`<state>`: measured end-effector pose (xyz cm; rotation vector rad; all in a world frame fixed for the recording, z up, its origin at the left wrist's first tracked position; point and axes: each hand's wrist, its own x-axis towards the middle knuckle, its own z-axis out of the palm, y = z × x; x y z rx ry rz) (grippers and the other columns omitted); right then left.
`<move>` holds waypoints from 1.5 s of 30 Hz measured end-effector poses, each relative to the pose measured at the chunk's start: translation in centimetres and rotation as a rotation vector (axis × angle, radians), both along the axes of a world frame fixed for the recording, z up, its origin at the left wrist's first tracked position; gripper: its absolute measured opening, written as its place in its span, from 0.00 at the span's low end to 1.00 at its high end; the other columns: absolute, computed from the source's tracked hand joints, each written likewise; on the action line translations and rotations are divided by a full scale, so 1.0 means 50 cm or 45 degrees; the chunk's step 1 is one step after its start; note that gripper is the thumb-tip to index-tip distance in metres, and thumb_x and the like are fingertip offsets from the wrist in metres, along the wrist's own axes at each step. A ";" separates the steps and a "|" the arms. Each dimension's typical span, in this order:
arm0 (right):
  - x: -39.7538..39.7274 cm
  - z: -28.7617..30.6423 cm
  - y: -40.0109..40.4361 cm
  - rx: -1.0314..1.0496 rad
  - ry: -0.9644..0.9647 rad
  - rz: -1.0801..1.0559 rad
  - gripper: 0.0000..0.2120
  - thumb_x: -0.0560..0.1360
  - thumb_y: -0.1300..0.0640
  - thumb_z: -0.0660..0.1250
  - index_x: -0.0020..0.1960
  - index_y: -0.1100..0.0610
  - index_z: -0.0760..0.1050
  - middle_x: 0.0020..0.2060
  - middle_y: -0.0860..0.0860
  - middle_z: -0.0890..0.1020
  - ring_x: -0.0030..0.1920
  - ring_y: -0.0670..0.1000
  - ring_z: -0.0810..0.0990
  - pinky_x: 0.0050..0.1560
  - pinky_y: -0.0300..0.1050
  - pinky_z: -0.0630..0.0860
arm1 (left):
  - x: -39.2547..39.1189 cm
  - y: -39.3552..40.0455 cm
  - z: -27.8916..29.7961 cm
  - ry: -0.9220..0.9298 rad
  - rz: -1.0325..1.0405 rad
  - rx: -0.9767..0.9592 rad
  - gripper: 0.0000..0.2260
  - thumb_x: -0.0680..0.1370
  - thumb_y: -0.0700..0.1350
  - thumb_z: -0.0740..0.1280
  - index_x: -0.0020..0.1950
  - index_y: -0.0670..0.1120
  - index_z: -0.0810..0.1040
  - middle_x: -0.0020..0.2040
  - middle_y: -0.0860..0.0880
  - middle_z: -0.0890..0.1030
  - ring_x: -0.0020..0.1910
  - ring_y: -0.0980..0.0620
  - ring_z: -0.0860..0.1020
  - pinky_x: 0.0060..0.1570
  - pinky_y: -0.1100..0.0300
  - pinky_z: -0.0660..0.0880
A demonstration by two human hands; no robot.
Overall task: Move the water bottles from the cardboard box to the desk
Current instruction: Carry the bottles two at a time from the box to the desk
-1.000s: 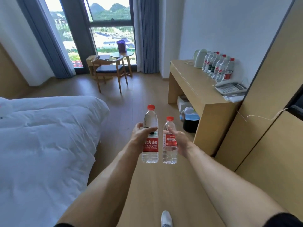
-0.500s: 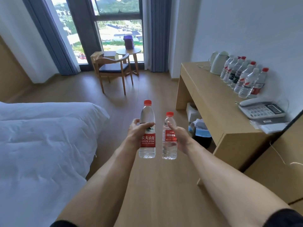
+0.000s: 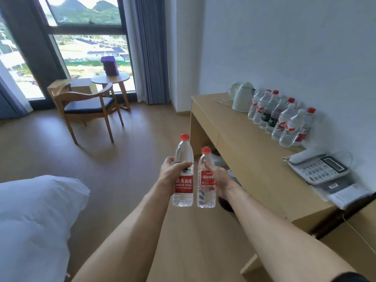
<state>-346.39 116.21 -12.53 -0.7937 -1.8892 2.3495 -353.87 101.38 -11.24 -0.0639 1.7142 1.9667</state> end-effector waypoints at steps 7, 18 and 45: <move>-0.199 0.017 0.075 -0.047 0.046 -0.205 0.24 0.82 0.46 0.63 0.62 0.67 0.74 0.52 0.66 0.81 0.51 0.65 0.81 0.63 0.66 0.75 | -0.240 0.093 0.001 0.000 -0.151 -0.025 0.19 0.70 0.38 0.78 0.56 0.46 0.75 0.53 0.36 0.83 0.46 0.38 0.84 0.51 0.39 0.82; -0.490 -0.036 0.210 -0.125 0.027 -0.283 0.19 0.80 0.48 0.68 0.57 0.65 0.78 0.48 0.62 0.84 0.47 0.62 0.84 0.53 0.60 0.81 | -0.524 0.243 -0.024 0.051 -0.223 -0.084 0.21 0.70 0.40 0.79 0.60 0.45 0.75 0.52 0.39 0.84 0.48 0.39 0.86 0.50 0.42 0.83; -0.819 -0.082 0.837 0.006 -0.005 -0.915 0.21 0.79 0.45 0.67 0.63 0.60 0.77 0.49 0.59 0.86 0.50 0.63 0.85 0.52 0.59 0.81 | -0.981 0.974 -0.050 0.055 -0.932 -0.078 0.21 0.71 0.40 0.77 0.61 0.50 0.76 0.49 0.43 0.85 0.36 0.50 0.86 0.28 0.61 0.78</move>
